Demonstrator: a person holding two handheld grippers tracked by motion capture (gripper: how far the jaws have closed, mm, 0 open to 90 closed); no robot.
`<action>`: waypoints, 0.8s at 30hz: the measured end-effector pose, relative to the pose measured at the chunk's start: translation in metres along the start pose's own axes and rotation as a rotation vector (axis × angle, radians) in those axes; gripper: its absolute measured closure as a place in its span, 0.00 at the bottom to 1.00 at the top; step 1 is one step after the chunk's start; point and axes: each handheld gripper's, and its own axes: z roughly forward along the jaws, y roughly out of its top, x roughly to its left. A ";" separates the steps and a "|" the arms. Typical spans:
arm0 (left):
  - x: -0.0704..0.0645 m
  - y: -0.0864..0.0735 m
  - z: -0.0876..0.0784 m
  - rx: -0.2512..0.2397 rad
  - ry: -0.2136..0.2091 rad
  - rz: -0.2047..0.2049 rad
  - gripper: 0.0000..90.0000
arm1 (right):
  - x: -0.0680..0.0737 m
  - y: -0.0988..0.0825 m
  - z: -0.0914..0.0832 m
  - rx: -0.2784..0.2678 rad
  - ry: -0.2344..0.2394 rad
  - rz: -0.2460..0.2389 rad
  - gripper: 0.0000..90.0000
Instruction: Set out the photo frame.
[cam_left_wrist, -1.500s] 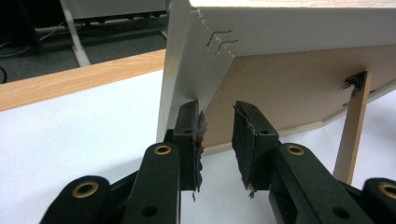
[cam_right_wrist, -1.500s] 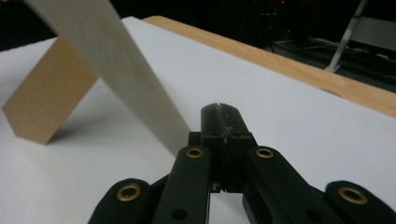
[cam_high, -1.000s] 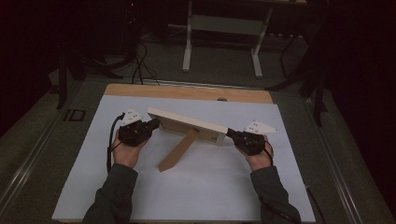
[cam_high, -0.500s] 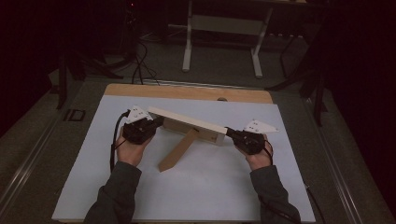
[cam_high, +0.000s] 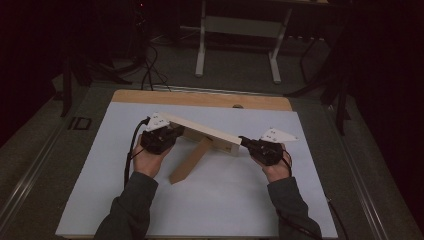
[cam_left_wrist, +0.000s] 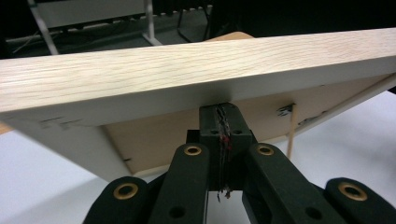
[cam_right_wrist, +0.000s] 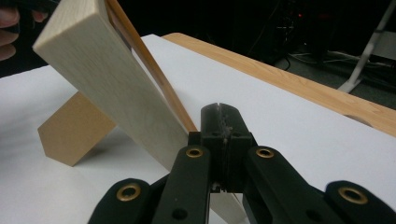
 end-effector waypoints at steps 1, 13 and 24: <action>-0.002 0.001 0.001 0.002 -0.004 0.005 1.00 | 0.000 0.001 0.000 0.000 0.002 -0.004 1.00; -0.021 0.008 0.013 0.023 -0.032 0.045 1.00 | 0.002 0.007 -0.002 0.000 0.025 -0.017 1.00; -0.033 0.013 0.021 0.041 -0.052 0.072 1.00 | 0.006 0.009 -0.002 -0.006 0.040 -0.017 1.00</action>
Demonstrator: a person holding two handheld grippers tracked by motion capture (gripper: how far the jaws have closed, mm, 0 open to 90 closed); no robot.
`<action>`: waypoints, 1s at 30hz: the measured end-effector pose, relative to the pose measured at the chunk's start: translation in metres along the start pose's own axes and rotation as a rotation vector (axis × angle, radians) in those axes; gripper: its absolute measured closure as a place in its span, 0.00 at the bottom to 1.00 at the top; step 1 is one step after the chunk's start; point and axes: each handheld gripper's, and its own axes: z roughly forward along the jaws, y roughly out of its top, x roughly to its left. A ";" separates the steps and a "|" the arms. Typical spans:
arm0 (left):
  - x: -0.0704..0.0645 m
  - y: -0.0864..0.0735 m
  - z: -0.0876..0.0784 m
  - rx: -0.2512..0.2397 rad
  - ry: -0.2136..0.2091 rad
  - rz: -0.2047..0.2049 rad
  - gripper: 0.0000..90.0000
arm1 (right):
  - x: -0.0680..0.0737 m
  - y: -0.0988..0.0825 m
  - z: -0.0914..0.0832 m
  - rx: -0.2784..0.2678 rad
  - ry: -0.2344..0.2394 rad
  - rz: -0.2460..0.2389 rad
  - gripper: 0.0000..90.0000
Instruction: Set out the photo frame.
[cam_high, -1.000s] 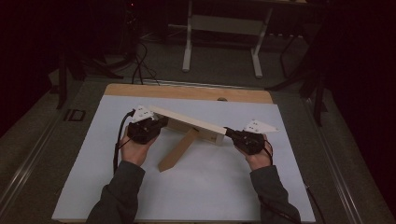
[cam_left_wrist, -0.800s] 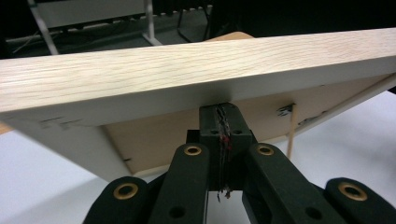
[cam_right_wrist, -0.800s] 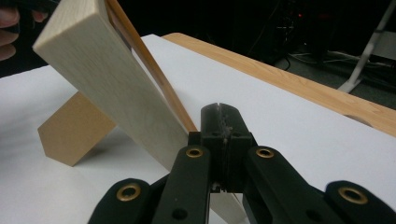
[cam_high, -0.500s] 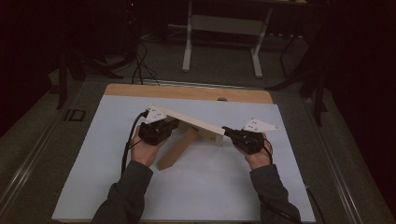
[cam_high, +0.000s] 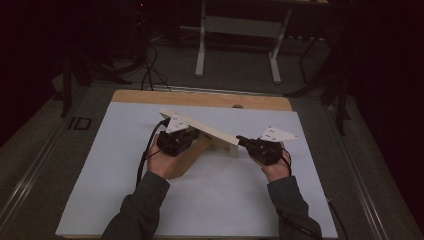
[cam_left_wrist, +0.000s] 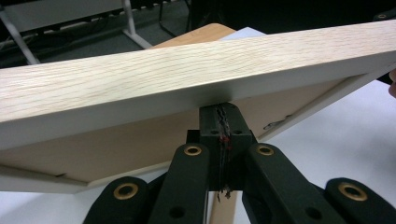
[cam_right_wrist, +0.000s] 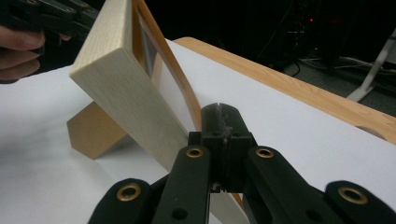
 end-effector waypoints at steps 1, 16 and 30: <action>-0.001 0.001 0.001 0.002 -0.002 0.003 1.00 | 0.001 0.000 0.000 -0.001 0.002 -0.001 1.00; 0.001 0.003 0.002 0.001 0.001 -0.012 1.00 | 0.011 0.007 0.001 -0.001 0.033 -0.038 1.00; 0.009 0.002 0.002 0.004 0.009 -0.035 1.00 | 0.027 0.012 0.005 0.001 0.074 -0.071 1.00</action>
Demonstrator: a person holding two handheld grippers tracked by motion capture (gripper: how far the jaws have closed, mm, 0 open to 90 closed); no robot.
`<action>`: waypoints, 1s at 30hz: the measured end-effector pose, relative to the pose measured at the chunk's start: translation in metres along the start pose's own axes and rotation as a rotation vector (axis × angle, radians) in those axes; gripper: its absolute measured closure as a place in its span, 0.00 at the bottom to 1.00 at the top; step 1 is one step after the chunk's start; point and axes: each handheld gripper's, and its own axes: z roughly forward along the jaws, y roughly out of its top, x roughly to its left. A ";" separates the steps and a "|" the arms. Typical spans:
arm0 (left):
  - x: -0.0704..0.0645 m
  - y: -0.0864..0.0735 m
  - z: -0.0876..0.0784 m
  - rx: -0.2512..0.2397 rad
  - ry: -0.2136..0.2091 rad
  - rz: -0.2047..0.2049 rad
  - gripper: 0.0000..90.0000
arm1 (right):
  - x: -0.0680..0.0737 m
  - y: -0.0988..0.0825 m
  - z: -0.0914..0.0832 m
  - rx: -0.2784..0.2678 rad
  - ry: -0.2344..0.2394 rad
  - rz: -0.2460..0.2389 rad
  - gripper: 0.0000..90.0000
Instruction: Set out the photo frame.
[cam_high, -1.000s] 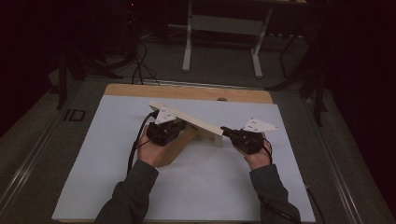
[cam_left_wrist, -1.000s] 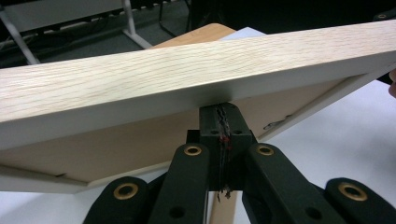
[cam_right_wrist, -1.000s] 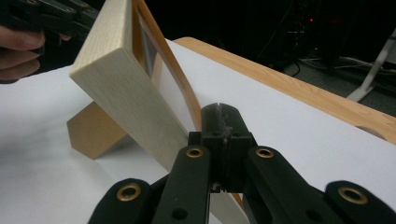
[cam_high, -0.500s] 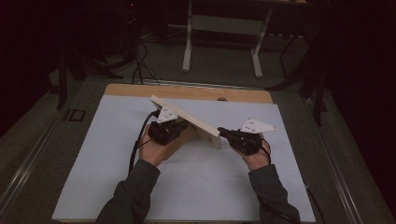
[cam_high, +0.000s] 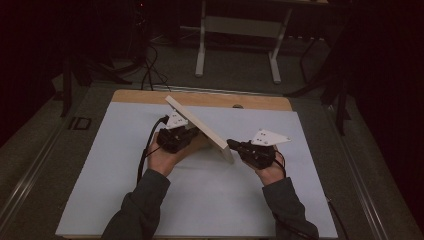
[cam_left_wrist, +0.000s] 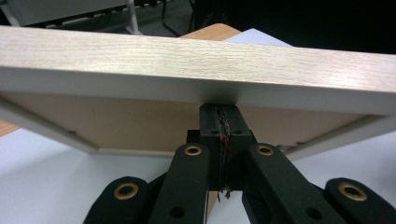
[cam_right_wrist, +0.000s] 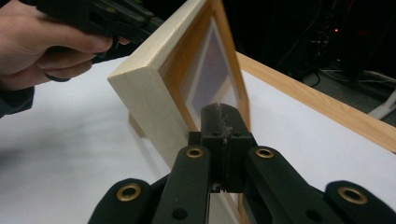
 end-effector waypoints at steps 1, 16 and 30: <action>0.001 0.000 0.000 0.001 0.000 0.001 1.00 | 0.001 0.000 0.001 0.001 0.005 -0.003 1.00; 0.002 -0.001 0.000 -0.003 0.001 0.011 1.00 | 0.020 0.005 0.010 0.007 0.061 -0.048 1.00; 0.000 -0.001 0.001 -0.003 -0.030 0.014 1.00 | 0.036 0.012 0.021 0.016 0.111 -0.083 1.00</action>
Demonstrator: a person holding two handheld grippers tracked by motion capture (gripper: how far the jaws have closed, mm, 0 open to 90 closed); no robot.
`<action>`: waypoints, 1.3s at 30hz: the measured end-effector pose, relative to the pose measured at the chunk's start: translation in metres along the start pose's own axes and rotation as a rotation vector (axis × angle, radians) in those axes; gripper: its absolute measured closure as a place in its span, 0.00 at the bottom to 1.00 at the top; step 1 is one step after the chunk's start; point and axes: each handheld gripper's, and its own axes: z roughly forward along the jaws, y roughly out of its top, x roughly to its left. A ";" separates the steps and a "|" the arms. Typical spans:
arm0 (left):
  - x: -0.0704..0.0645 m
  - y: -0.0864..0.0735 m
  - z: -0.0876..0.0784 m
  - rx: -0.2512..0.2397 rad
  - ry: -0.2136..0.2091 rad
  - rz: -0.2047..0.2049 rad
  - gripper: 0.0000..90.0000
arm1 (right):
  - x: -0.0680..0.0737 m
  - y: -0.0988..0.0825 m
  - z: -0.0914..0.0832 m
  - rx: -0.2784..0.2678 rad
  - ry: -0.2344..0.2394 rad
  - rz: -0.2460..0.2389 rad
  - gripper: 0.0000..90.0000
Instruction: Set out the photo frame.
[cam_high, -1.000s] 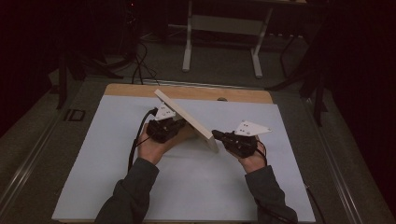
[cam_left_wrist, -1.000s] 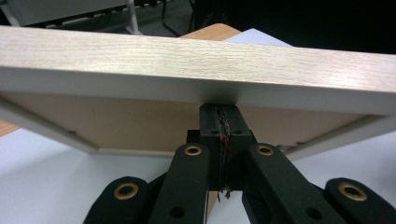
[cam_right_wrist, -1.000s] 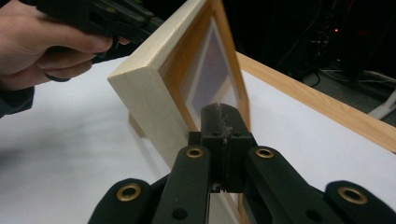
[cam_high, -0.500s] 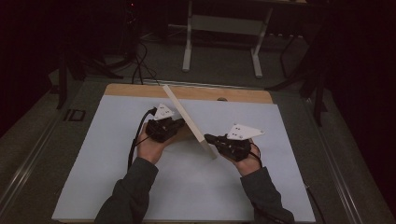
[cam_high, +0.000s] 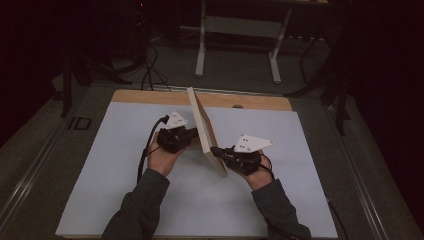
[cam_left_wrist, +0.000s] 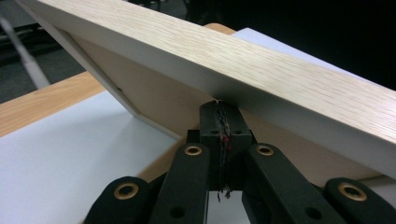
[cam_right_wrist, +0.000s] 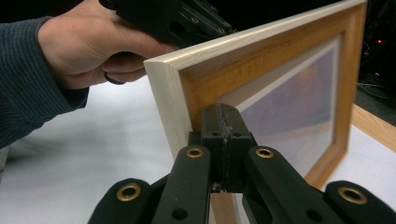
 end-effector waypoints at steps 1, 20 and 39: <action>-0.001 0.000 0.000 0.002 -0.005 0.014 1.00 | 0.000 0.000 0.001 0.001 0.001 -0.001 1.00; -0.003 -0.004 -0.002 -0.014 -0.062 0.034 1.00 | 0.009 0.009 0.016 -0.001 0.037 -0.009 1.00; 0.005 -0.011 -0.007 -0.027 -0.120 0.031 1.00 | 0.012 0.015 0.026 0.000 0.032 -0.029 0.99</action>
